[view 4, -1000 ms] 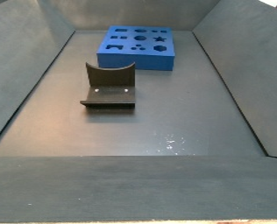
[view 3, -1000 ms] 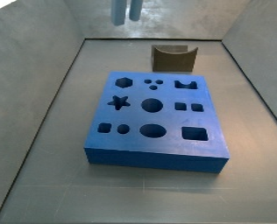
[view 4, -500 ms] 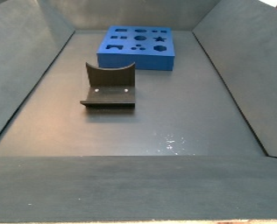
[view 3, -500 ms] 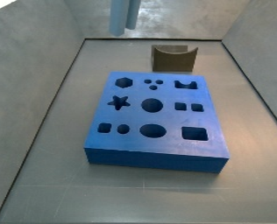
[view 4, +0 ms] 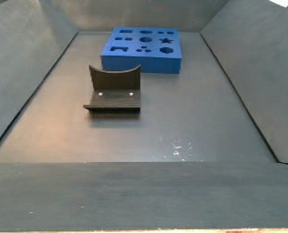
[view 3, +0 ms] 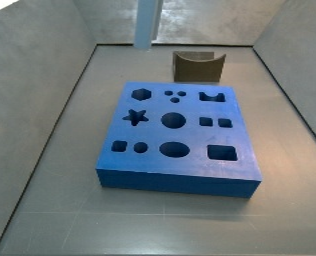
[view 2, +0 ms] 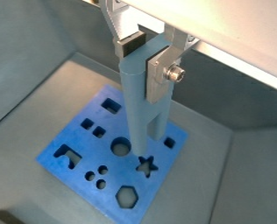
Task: Pick up the square-circle object. Move up. Rotate the square-circle object. Place the square-circle object on the fixture. Regrasp the square-circle object. Move to above the board. Insert the square-circle object.
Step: Move to above the board, then insert the square-circle object.
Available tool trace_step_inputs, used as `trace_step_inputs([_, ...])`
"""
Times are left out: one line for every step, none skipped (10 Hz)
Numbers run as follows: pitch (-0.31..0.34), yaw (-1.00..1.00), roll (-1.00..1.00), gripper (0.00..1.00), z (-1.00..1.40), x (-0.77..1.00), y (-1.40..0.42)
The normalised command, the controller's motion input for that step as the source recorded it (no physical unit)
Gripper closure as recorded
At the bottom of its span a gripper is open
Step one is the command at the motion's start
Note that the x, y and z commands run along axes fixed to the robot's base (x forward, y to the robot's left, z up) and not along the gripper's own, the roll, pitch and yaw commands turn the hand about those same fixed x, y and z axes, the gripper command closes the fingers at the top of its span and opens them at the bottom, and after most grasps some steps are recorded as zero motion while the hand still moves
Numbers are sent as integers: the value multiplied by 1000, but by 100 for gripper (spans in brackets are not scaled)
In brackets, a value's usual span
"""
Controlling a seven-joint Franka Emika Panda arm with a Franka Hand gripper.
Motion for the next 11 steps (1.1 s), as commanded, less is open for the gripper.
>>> trace_step_inputs([-337,841,-193,100,2,-70,19])
trace_step_inputs([-280,598,-129,100,-2,-70,19])
trace_step_inputs([-193,320,-66,100,-4,-56,13])
trace_step_inputs([0,0,0,100,0,-26,0])
trace_step_inputs([0,-94,0,100,0,-157,0])
trace_step_inputs([0,-77,0,100,-6,-83,0])
trace_step_inputs([0,-74,0,100,-26,-69,0])
trace_step_inputs([0,-163,0,100,-69,-120,0])
trace_step_inputs([-131,-340,-31,100,-209,-303,-31])
trace_step_inputs([-183,-806,-180,100,-394,-71,-177])
trace_step_inputs([-200,-977,-129,100,-309,0,-77])
